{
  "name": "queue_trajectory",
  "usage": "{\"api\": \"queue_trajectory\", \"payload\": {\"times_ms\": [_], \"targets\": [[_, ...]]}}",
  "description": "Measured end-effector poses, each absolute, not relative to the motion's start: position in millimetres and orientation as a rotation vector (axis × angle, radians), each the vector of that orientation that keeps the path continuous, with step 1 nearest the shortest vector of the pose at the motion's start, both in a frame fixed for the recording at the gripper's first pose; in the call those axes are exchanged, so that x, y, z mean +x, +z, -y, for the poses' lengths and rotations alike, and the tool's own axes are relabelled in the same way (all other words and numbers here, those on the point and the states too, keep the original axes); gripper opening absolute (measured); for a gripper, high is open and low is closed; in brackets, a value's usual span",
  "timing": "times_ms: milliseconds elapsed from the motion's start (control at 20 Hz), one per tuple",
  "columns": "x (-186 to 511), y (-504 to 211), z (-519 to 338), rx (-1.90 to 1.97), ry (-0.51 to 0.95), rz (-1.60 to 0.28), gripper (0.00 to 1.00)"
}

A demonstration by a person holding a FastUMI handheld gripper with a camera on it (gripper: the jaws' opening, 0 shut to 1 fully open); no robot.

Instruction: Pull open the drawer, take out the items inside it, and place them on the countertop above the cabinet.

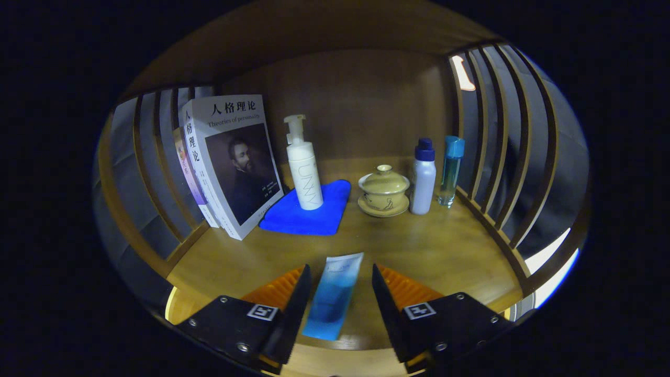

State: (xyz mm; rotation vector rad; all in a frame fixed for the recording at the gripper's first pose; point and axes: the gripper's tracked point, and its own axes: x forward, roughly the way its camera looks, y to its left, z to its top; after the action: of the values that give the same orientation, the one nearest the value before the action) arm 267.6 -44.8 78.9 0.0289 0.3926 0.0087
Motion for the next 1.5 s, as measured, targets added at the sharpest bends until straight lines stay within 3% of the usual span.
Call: {"api": "queue_trajectory", "payload": {"times_ms": [50, 200, 1500], "targets": [[262.4, 82.9, 43.9, 0.016, 0.007, -0.374, 0.83], [234.1, 98.4, 36.5, 0.024, 0.027, -0.299, 0.94], [7.1, 53.2, -18.4, -0.034, 0.141, -0.050, 0.94]]}}
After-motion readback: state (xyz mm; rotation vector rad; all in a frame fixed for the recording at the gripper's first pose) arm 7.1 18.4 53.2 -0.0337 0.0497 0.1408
